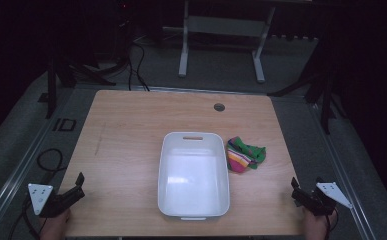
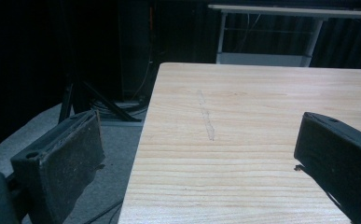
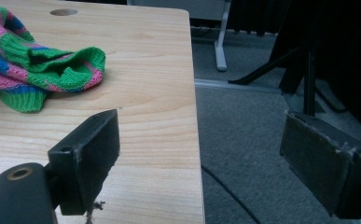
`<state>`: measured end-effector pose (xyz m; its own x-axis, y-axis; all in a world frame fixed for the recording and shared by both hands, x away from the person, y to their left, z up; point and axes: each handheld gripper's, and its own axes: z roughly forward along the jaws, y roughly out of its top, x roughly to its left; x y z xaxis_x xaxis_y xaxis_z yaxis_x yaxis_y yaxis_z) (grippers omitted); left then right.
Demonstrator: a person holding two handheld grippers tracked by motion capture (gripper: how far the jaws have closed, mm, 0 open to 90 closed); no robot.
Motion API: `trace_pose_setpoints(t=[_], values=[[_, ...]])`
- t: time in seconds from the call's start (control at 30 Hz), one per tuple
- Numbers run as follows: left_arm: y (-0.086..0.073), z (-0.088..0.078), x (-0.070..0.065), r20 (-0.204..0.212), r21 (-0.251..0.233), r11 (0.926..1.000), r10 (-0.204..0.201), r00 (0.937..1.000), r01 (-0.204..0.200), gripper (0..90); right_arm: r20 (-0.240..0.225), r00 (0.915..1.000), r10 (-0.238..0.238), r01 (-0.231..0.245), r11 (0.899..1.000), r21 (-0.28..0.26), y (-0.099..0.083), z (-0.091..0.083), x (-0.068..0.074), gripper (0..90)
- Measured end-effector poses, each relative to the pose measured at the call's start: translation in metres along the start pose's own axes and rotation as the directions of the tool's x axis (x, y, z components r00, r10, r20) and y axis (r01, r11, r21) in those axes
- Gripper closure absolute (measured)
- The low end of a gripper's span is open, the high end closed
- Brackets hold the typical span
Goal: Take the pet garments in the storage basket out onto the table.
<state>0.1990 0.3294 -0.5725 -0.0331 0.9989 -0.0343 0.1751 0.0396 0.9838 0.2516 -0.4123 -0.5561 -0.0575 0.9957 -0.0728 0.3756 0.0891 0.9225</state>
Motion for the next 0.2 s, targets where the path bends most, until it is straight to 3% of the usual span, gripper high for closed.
trace_pose_setpoints(t=[0.2], values=[[0.0001,0.0001,0.0001,0.001,0.001,1.0,0.001,1.0,-0.001,1.9,0.01,0.9999,-0.007,0.007,1.0,0.003,-0.0002,0.0019,0.0005,11.8]])
